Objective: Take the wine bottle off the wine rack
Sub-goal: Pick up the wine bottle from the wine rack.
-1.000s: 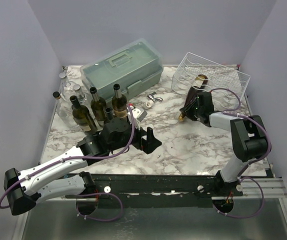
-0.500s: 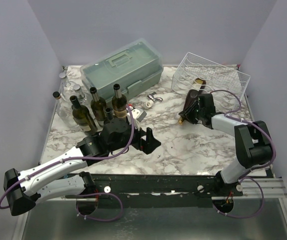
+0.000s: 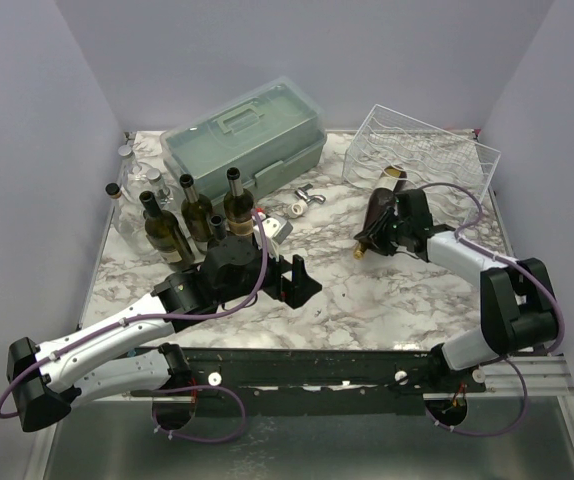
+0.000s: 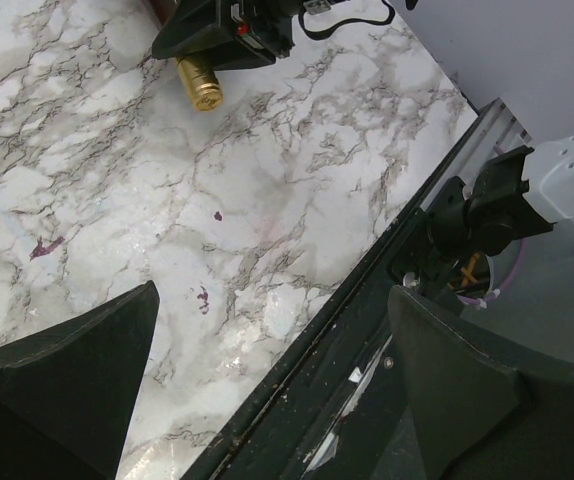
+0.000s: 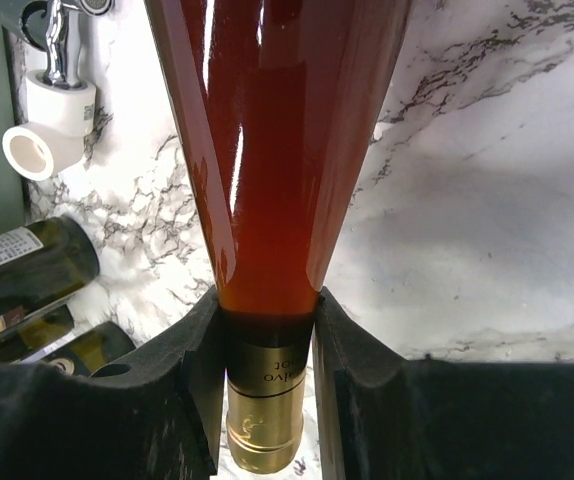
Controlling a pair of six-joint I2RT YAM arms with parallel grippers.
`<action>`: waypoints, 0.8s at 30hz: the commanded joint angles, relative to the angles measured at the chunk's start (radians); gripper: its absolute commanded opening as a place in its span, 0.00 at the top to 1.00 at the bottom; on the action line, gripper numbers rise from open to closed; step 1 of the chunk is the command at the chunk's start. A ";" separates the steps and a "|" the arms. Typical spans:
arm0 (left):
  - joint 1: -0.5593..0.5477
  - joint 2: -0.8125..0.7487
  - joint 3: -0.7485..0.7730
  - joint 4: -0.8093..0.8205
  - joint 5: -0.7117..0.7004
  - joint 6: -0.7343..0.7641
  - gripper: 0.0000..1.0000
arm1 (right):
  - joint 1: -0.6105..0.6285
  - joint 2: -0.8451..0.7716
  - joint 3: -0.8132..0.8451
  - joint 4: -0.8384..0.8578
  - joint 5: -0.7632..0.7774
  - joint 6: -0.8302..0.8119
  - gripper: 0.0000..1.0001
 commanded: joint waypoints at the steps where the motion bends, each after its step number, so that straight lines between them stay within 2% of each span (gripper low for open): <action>1: -0.004 -0.005 -0.003 0.014 0.001 0.010 0.01 | 0.017 -0.070 0.048 -0.029 -0.076 0.006 1.00; 24: -0.006 -0.001 -0.020 0.041 0.031 0.005 0.01 | 0.032 -0.183 -0.008 -0.109 -0.105 0.025 1.00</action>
